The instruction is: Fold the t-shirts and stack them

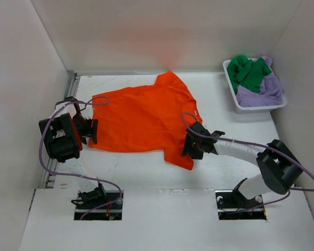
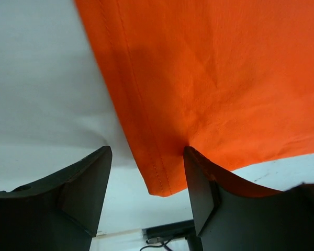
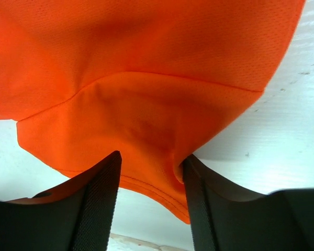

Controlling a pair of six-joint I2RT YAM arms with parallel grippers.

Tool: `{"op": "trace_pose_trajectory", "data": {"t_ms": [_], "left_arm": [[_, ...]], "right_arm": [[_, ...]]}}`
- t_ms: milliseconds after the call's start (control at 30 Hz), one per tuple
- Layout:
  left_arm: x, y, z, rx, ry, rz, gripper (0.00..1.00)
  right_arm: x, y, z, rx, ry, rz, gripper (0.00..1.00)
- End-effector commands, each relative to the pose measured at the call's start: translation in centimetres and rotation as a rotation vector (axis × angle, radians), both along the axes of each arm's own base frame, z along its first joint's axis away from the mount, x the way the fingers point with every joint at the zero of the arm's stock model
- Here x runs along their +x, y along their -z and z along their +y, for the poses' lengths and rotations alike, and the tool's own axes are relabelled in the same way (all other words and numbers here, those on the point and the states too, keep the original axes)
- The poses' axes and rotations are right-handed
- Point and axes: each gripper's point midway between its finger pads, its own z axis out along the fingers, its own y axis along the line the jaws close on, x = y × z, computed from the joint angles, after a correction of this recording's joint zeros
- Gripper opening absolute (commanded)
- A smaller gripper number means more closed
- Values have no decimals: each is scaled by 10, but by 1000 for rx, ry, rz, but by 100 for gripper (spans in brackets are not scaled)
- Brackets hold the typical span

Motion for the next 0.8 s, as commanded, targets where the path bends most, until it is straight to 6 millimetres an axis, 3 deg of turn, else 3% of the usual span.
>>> {"op": "trace_pose_trajectory", "data": {"t_ms": [0,67,167,233,333,433,533,633,767], "left_arm": [[-21,-3,-7,-10,87,44,54],[-24,4,-10,-11,106,54,47],[-19,9,-10,-7,97,55,24],[-10,7,-9,9,97,39,12],[15,-6,-2,47,104,-35,5],[53,-24,10,90,94,-131,4],[83,-33,12,101,90,-169,5],[111,-31,10,106,101,-193,8],[137,-21,10,128,106,-195,17]], "right_arm": [[-23,23,-8,-28,-1,82,54],[-26,25,-8,-23,0,86,42],[-27,23,-4,-2,-9,91,12],[-25,17,-4,9,-14,70,1],[-4,-12,-9,64,17,-19,0],[27,-44,-18,113,59,-110,0],[59,-62,-23,121,50,-162,0],[91,-67,-24,109,23,-188,0],[127,-56,-32,103,36,-179,1]]}}
